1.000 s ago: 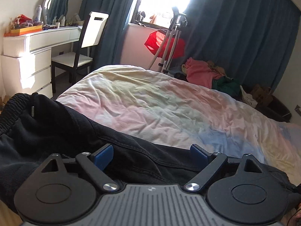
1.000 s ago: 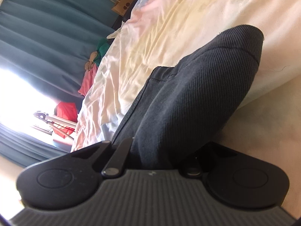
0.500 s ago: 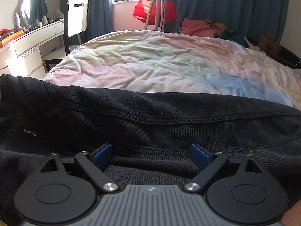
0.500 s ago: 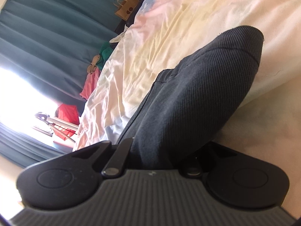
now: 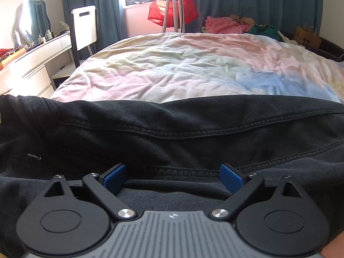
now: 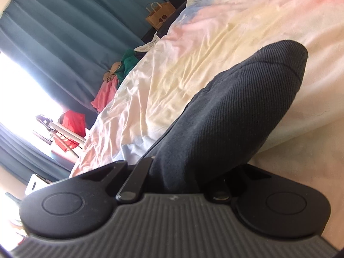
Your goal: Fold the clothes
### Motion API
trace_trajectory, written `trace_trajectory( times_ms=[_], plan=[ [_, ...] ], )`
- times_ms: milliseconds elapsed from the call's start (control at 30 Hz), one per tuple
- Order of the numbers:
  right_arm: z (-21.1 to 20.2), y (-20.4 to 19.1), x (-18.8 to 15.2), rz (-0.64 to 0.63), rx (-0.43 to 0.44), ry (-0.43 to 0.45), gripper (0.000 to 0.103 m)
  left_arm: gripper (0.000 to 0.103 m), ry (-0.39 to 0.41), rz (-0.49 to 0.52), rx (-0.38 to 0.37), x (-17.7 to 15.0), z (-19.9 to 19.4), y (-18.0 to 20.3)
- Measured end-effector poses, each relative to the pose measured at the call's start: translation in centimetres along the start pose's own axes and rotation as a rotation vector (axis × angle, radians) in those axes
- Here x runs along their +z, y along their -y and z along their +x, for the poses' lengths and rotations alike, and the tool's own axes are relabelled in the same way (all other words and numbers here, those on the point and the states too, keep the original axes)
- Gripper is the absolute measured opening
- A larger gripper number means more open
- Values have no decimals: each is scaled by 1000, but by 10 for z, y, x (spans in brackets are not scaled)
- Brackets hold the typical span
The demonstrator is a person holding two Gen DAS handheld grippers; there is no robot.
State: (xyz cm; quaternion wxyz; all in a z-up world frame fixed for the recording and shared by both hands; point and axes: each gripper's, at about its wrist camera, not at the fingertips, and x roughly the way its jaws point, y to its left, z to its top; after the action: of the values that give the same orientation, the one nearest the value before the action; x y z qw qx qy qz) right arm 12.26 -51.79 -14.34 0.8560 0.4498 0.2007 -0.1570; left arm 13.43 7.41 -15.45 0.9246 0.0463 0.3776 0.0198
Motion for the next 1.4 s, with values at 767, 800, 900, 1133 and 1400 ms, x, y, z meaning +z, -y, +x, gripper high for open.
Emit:
trace_trajectory(
  times_ms=[767,800,900,1133,1400],
  plan=[
    [-44,-84,-13,-375,-4,199,11,96,-6,2,8,4,-2,0],
    [-49,-95,-16,-416,-9,220,11,96,-11,-7,5,6,-3,-1],
    [-68,-132,-31,-570,8,300,11,96,-2,-26,-6,13,-9,-5],
    [-94,-223,-143,-1038,168,391,11,96,121,-58,16,25,-52,-27],
    [-101,-286,-296,-1511,367,347,11,100,283,-192,29,26,-112,-84]
  ],
)
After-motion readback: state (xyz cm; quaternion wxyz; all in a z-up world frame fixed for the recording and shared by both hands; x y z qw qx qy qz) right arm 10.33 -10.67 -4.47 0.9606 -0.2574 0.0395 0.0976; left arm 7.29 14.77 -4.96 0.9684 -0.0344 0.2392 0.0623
